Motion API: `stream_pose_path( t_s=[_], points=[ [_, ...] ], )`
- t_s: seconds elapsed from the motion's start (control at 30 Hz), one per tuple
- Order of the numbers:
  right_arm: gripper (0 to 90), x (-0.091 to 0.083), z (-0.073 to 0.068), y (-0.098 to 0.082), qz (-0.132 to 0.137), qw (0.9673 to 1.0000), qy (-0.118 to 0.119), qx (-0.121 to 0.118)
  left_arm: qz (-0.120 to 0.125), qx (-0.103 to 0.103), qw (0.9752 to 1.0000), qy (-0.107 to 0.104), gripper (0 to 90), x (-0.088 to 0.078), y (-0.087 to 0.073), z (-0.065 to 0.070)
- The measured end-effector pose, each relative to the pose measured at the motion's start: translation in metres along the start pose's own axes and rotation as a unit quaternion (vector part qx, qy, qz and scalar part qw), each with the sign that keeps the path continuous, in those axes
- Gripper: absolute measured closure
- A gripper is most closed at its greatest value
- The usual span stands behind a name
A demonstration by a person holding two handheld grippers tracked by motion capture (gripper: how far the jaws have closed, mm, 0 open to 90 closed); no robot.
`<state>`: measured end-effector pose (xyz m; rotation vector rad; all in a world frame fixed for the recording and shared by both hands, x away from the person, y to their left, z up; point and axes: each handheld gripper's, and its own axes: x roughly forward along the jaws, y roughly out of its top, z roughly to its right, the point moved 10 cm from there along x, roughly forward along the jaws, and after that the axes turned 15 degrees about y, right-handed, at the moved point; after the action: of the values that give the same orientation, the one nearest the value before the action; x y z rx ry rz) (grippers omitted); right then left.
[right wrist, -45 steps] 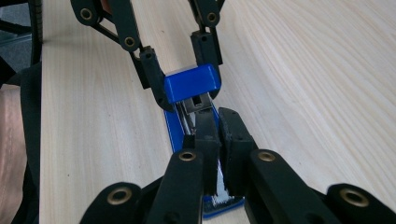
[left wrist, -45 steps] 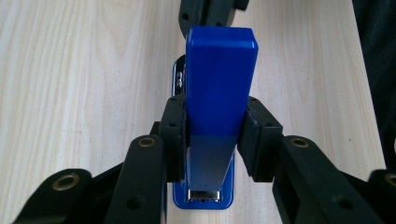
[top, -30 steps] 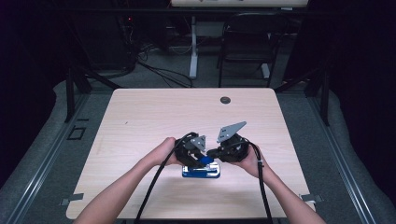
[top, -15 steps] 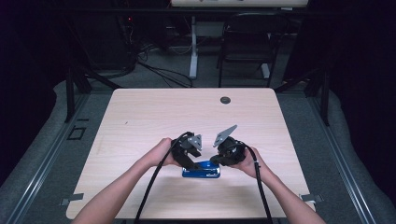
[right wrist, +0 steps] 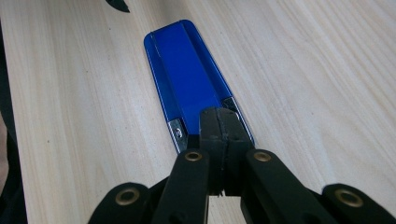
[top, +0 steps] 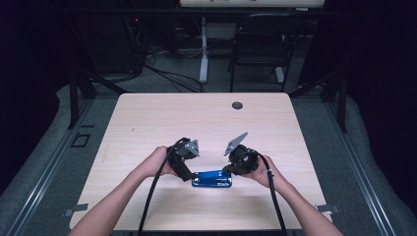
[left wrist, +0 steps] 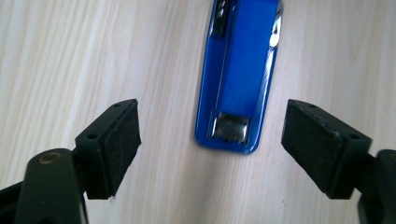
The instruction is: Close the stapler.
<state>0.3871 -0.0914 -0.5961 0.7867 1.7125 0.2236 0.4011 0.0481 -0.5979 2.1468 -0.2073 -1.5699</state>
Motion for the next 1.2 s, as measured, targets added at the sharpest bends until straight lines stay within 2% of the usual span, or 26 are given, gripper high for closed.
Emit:
stream_pose_path(
  t_s=[0.33,0.37,0.47,0.57,0.67,0.7,0.73,0.8,0.87,0.97,1.0,1.03,1.13,1.2],
  points=[
    [90.0,0.000,0.001,-0.002,0.003,1.0000,0.006,0.005,-0.028,-0.012,0.9994,0.014,16.0,-0.006,-0.026,-0.005],
    [90.0,0.002,0.001,-0.004,-0.004,1.0000,0.004,0.007,-0.027,-0.017,0.9994,0.017,15.9,-0.006,-0.027,-0.006],
    [90.0,0.003,0.000,-0.003,0.003,0.9999,0.011,0.005,-0.026,-0.020,0.9993,0.020,15.7,-0.008,-0.031,-0.006],
    [89.7,0.002,0.000,-0.003,-0.004,1.0000,0.000,-0.001,-0.025,-0.022,0.9991,0.026,15.5,-0.012,-0.034,-0.009],
    [82.6,-0.004,-0.001,0.002,0.020,0.9998,0.004,0.001,-0.021,-0.032,0.9988,0.030,14.9,-0.014,-0.035,-0.010],
    [78.2,-0.007,-0.001,0.004,0.022,0.9998,-0.001,0.000,-0.020,-0.036,0.9986,0.033,14.7,-0.015,-0.037,-0.012],
    [72.8,-0.010,0.001,0.004,0.019,0.9997,-0.015,-0.002,-0.020,-0.038,0.9984,0.036,14.2,-0.016,-0.039,-0.013],
    [66.7,-0.014,0.001,0.004,0.026,0.9995,-0.018,0.002,-0.019,-0.043,0.9980,0.041,13.5,-0.017,-0.041,-0.015],
    [55.6,-0.018,0.005,0.002,0.025,0.9992,-0.030,0.010,-0.017,-0.048,0.9976,0.047,11.6,-0.018,-0.043,-0.017],
    [44.5,-0.022,0.008,0.000,0.028,0.9986,-0.042,0.014,-0.017,-0.057,0.9967,0.055,9.8,-0.020,-0.047,-0.019],
    [37.6,-0.025,0.008,-0.001,0.024,0.9986,-0.043,0.017,-0.016,-0.061,0.9963,0.059,9.1,-0.021,-0.049,-0.020],
    [34.7,-0.027,0.008,-0.002,0.028,0.9986,-0.041,0.021,-0.017,-0.063,0.9961,0.061,8.5,-0.021,-0.051,-0.021],
    [24.4,-0.032,0.009,-0.006,0.035,0.9979,-0.045,0.032,-0.023,-0.077,0.9939,0.075,7.6,-0.022,-0.060,-0.027],
    [19.1,-0.037,0.009,-0.009,0.041,0.9978,-0.037,0.038,-0.024,-0.092,0.9919,0.085,6.8,-0.023,-0.064,-0.031]
  ],
)
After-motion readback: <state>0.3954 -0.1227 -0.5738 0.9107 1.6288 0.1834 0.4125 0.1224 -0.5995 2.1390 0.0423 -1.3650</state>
